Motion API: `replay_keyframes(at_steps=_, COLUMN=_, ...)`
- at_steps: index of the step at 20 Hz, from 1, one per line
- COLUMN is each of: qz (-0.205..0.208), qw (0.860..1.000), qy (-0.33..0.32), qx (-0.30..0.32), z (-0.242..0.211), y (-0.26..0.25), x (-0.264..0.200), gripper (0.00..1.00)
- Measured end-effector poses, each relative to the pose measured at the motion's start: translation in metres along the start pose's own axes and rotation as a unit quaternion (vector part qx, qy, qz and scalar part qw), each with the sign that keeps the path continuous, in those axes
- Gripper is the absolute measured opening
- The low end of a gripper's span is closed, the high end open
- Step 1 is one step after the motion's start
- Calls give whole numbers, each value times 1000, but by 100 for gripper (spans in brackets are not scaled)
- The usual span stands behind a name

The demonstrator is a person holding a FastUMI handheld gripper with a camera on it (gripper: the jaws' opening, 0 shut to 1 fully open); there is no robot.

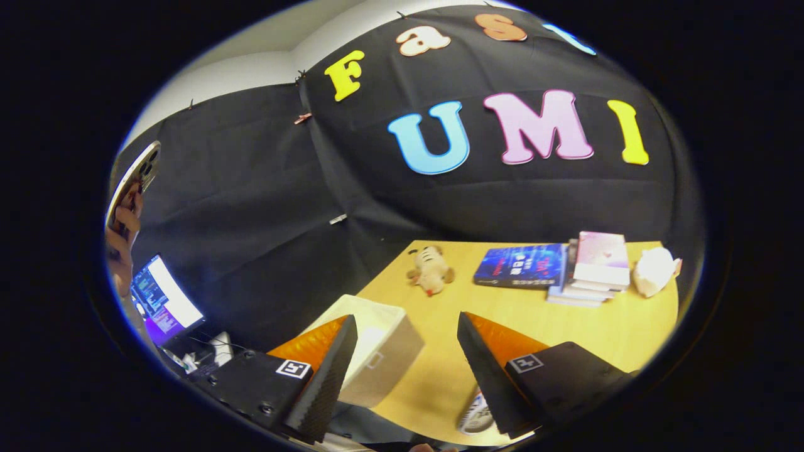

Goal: Open the storage box then place both shoes into the box .Put the left shoe in first, then the right shoe, with the right side of both shoes facing outward in a uniform manner.

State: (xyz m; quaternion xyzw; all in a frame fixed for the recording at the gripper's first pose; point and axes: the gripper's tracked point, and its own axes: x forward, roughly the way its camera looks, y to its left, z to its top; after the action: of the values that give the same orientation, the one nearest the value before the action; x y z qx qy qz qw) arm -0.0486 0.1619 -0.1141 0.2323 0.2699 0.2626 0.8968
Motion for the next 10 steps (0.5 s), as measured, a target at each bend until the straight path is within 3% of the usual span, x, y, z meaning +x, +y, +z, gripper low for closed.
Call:
replay_keyframes(at_steps=4, qz=-74, qw=995, qy=65, qx=-15, z=-45, y=-52, x=-14, gripper=98)
replay_keyframes(at_steps=10, qz=-125, qw=981, qy=151, qx=10, z=-114, y=-108, x=-8, gripper=98)
